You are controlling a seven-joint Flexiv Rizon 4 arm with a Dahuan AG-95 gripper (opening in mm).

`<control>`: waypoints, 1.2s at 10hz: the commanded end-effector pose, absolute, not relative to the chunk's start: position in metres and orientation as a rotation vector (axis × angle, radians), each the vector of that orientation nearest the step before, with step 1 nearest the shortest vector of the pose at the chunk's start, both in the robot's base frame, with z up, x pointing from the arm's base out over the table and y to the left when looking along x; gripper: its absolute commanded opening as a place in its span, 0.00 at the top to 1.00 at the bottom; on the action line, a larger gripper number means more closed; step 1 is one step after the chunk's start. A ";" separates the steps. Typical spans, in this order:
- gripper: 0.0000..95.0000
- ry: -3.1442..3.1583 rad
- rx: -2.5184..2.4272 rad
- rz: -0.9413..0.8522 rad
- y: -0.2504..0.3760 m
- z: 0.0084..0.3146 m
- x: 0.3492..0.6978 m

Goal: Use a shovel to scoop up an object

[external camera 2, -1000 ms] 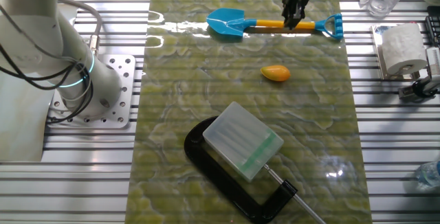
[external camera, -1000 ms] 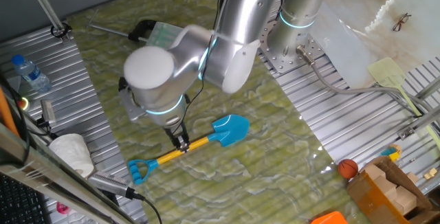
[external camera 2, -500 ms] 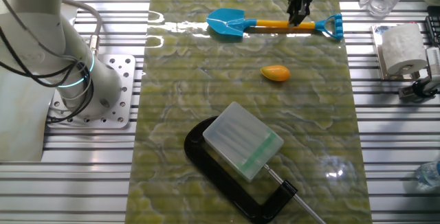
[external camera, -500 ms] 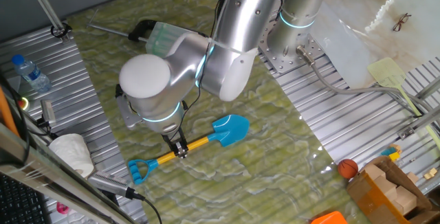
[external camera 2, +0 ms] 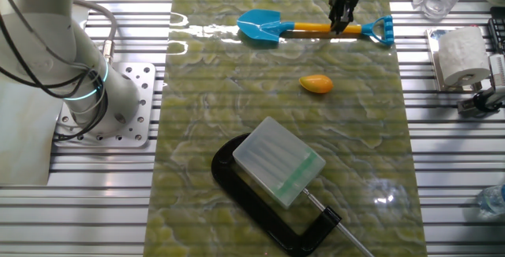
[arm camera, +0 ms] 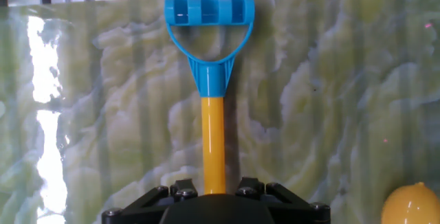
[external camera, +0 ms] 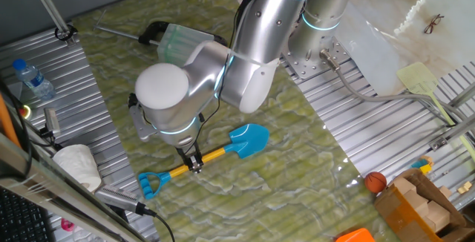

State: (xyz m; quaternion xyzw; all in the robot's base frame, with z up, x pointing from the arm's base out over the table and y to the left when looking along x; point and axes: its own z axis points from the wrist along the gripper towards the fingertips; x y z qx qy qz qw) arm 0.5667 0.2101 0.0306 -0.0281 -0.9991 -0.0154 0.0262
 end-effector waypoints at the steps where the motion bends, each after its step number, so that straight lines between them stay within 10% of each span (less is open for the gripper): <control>1: 0.60 -3.089 -0.083 -0.047 0.211 0.030 0.567; 12: 0.60 -3.096 -0.072 -0.048 0.212 0.014 0.567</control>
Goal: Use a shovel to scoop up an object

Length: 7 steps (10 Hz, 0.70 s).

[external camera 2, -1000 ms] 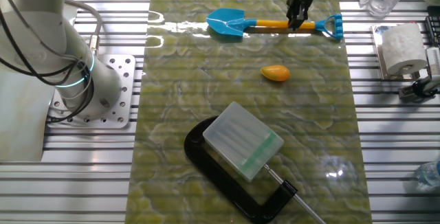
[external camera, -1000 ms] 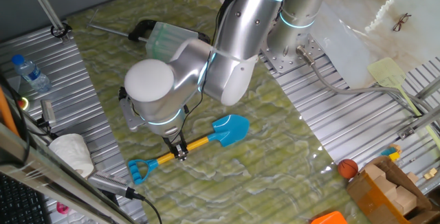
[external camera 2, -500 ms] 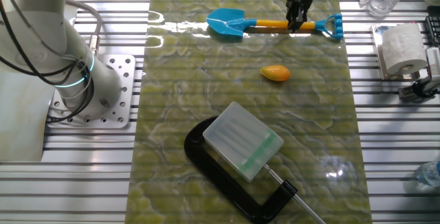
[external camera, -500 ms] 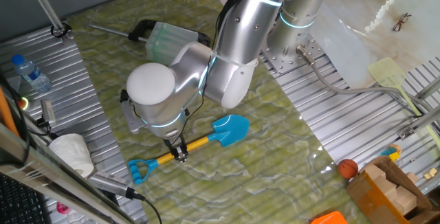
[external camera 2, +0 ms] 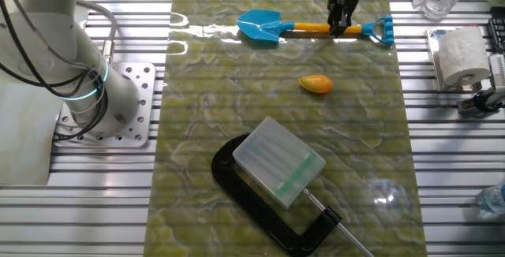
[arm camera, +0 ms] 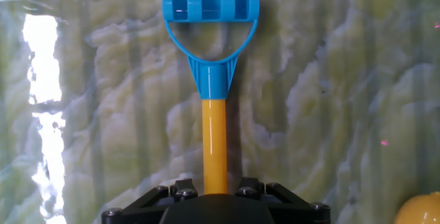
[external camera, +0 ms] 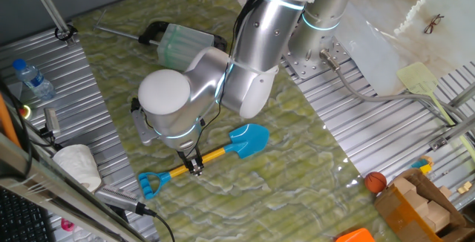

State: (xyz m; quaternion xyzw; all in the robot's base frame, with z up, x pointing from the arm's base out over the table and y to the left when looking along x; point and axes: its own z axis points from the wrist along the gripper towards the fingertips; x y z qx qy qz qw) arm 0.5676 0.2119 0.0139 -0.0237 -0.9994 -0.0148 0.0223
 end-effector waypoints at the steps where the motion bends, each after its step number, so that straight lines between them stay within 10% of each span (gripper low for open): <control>1: 0.60 -3.097 -0.067 -0.049 0.212 0.014 0.567; 4: 0.60 -3.098 -0.041 -0.048 0.212 0.014 0.567; 5: 0.80 -3.102 -0.022 -0.048 0.212 0.014 0.567; 7: 0.80 -3.113 -0.001 -0.049 0.212 0.013 0.567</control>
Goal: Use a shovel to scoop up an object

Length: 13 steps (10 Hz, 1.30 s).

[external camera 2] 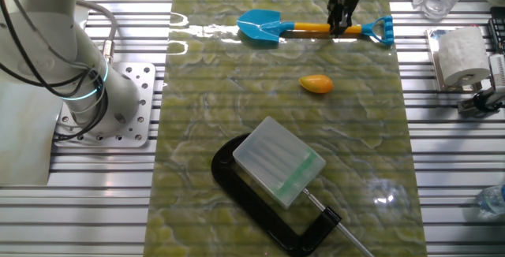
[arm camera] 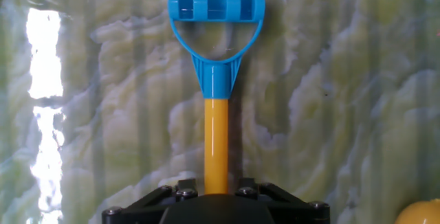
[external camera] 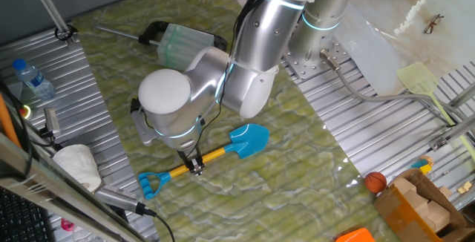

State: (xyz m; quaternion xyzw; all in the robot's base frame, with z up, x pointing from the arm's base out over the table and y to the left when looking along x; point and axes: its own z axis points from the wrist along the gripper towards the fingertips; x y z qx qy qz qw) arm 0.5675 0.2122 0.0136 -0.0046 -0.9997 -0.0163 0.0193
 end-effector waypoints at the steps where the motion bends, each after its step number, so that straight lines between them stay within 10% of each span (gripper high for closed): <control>1: 0.80 -3.116 0.008 -0.048 0.212 0.012 0.567; 3: 0.80 -3.126 0.035 -0.046 0.212 0.011 0.567; 4: 1.00 -3.131 0.055 -0.045 0.212 0.011 0.567; 13: 1.00 -3.181 0.529 -0.015 0.216 0.064 0.572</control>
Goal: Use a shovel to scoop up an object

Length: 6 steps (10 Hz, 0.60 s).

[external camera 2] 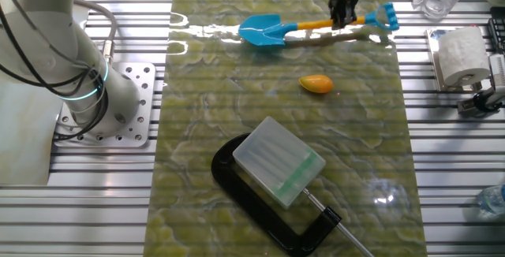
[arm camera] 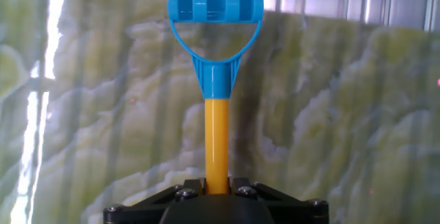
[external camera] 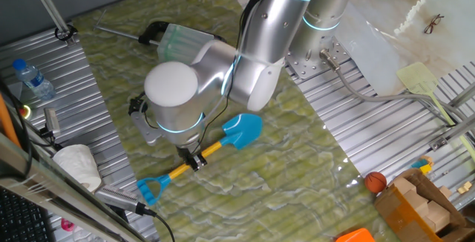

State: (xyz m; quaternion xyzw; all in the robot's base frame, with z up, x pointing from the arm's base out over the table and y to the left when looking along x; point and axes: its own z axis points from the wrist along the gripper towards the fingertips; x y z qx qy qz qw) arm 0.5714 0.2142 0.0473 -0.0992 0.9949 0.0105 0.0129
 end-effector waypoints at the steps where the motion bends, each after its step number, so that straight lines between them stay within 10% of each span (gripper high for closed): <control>1: 1.00 2.985 -0.573 0.007 0.216 0.068 0.572; 6: 1.00 2.752 -1.015 0.009 0.246 0.101 0.602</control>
